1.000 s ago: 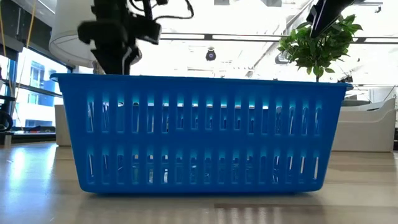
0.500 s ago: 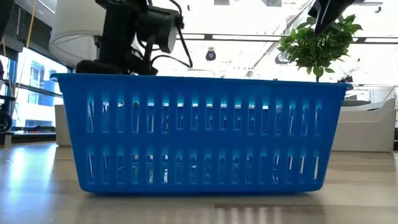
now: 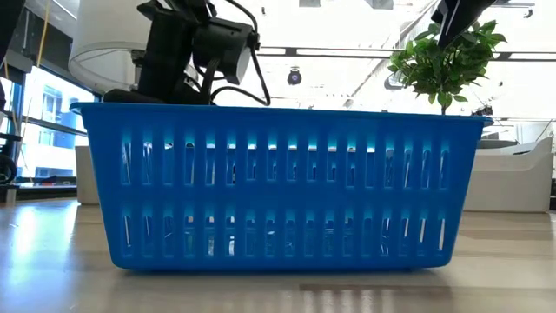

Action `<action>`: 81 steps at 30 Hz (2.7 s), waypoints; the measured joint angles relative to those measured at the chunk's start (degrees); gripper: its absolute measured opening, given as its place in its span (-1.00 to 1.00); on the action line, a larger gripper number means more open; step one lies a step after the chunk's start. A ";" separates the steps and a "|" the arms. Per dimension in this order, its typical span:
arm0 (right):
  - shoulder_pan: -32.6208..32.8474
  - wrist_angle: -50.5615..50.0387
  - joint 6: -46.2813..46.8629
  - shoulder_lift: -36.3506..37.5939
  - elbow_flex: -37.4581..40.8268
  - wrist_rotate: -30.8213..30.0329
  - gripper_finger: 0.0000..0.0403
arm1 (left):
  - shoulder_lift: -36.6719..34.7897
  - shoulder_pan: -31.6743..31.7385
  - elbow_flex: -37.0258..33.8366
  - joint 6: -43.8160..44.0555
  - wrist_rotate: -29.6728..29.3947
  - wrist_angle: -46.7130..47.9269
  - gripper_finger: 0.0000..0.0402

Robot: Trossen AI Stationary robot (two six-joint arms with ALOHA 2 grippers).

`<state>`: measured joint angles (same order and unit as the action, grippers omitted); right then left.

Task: Stack baskets by color
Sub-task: Stack the bottom gray bin on top of the top gray bins

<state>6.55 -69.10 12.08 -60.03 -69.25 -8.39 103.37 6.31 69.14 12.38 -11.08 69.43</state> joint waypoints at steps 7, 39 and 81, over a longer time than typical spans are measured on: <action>0.00 0.02 1.27 0.00 0.00 -0.39 -0.42 | 0.00 -0.61 0.00 -0.15 -0.02 -1.56 -0.96; -0.04 36.86 -2.25 0.00 0.00 -7.79 -0.42 | -0.09 -16.36 23.61 -8.06 -23.69 7.51 -1.00; -4.70 47.21 2.89 -20.02 -0.02 -0.88 -0.38 | 8.33 -22.75 23.96 -2.53 -26.91 20.60 -1.00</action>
<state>1.85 -21.89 14.98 -80.05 -69.28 -9.27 111.70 -16.44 93.10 9.85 -37.99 90.04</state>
